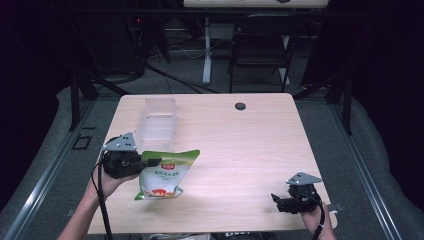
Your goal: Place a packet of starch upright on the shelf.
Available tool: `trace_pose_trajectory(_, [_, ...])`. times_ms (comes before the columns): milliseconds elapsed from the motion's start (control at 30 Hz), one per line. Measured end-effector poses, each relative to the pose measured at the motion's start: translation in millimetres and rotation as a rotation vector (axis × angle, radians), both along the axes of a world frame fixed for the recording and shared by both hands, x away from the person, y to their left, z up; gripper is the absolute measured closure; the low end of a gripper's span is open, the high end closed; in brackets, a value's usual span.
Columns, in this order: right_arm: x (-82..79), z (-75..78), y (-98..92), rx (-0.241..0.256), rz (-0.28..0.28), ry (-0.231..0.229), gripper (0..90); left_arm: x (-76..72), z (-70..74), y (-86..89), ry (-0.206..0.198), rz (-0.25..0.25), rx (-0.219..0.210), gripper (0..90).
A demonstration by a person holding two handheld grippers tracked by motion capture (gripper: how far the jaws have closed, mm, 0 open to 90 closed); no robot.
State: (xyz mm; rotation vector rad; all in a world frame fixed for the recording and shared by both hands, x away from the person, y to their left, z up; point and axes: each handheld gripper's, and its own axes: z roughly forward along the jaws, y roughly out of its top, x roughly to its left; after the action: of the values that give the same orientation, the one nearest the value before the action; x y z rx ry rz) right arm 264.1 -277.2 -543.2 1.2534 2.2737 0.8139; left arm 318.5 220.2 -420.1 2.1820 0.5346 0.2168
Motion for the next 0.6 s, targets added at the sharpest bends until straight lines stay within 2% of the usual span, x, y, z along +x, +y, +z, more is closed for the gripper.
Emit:
trace_pose_trajectory(100, [-0.1,0.2,0.2,-0.001,0.000,0.000,14.6,1.0,7.1,0.4,-0.035,-0.009,0.024,90.0])
trace_pose_trajectory(367, [0.1,0.4,0.3,-0.006,0.001,0.002,14.6,7.8,21.5,8.4,-0.053,0.006,0.017,90.0])
trace_pose_trajectory(600, [0.2,0.4,0.4,-0.007,0.000,0.002,14.6,16.1,37.3,11.0,-0.087,0.020,0.033,90.0])
